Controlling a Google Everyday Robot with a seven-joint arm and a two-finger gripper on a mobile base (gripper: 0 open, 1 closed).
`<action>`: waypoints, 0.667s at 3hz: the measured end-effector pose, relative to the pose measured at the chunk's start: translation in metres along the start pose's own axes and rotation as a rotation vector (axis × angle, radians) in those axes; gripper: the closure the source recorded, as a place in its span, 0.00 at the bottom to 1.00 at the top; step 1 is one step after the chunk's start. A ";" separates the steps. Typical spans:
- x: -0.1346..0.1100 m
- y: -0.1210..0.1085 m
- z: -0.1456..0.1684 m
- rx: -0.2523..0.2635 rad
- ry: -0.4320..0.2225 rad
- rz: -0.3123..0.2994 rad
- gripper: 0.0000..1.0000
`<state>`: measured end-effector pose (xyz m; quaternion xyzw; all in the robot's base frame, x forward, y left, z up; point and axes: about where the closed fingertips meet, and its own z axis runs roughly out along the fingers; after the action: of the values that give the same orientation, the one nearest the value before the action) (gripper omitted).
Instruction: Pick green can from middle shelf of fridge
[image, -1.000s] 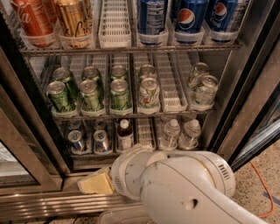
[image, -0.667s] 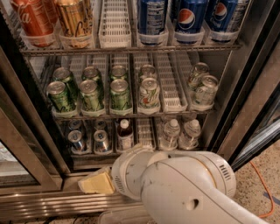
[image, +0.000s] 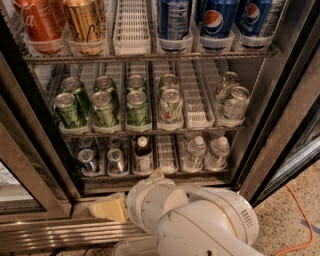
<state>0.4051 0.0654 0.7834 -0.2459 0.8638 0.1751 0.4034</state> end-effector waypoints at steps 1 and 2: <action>-0.018 -0.024 -0.009 0.055 -0.083 0.048 0.00; -0.040 -0.045 -0.034 0.141 -0.186 0.075 0.00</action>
Offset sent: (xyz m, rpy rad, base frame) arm 0.1259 0.0112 0.0406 0.0864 -0.2878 -0.3489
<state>0.4316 0.0230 0.8311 -0.1672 0.8415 0.1509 0.4911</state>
